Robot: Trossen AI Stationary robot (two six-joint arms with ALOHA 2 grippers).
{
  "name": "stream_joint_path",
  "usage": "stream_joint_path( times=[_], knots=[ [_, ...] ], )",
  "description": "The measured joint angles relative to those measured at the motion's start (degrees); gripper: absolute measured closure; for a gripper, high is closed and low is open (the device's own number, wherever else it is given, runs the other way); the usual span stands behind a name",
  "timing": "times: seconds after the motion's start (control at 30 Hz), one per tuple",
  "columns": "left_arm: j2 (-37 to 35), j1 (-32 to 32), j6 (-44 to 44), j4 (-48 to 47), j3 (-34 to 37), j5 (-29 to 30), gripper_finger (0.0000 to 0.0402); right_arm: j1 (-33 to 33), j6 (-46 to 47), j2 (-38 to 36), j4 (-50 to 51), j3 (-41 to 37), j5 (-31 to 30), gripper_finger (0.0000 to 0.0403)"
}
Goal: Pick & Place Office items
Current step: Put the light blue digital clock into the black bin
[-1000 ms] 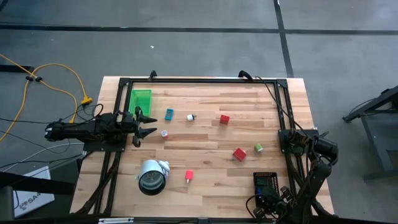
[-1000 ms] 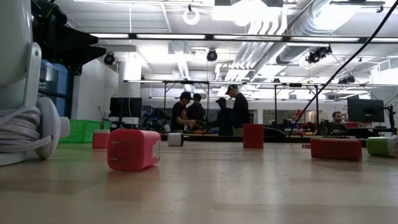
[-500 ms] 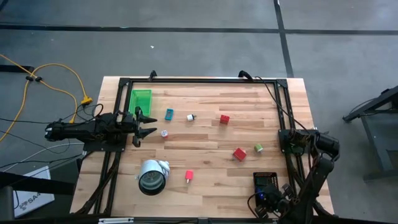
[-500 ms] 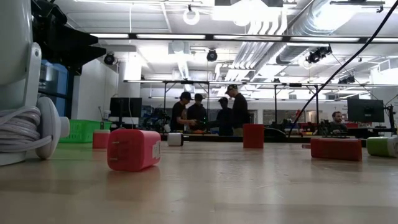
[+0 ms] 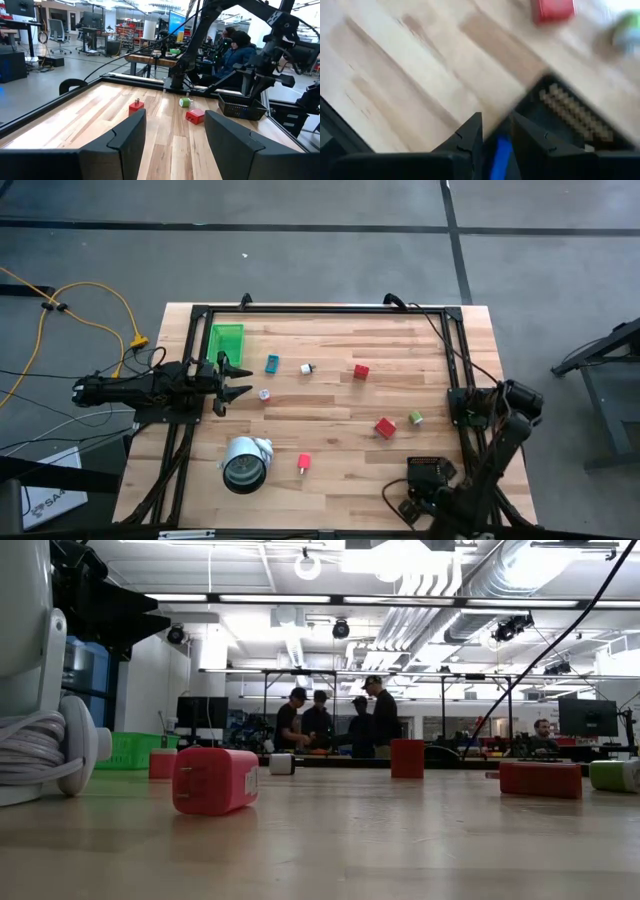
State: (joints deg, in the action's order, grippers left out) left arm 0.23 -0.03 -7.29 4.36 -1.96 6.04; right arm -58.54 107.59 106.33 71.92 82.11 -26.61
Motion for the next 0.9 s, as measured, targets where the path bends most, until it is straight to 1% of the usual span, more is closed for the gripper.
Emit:
stream_joint_path(
  times=[0.33,0.47,0.6,0.67,0.8,0.9],
  knots=[
    [-0.02,0.0,0.0,-0.02,0.0,0.0,0.0206,6.54,-19.16,-3.0,-1.75,0.0,-13.53,0.0318],
    [0.0,0.0,0.0,0.0,-0.02,0.0,0.0206,8.67,-24.53,-3.23,-2.34,0.0,-18.04,0.0318],
    [-0.01,0.0,0.0,0.0,-0.02,0.0,0.0206,11.63,-29.3,-3.33,-2.65,0.0,-18.67,0.0318],
    [-0.02,0.0,0.0,-0.01,-0.02,0.0,0.0206,13.32,-33.58,-3.75,-4.1,0.0,-19.34,0.0318],
    [0.0,0.01,0.0,-0.01,-0.01,0.0,0.0206,17.24,-48.26,-5.63,-12.73,0.0,-19.39,0.0318],
    [0.0,0.0,0.0,-0.01,-0.01,0.0,0.0206,20.33,-60.1,-7.83,-20.4,-0.39,-17.38,0.0318]
  ],
)
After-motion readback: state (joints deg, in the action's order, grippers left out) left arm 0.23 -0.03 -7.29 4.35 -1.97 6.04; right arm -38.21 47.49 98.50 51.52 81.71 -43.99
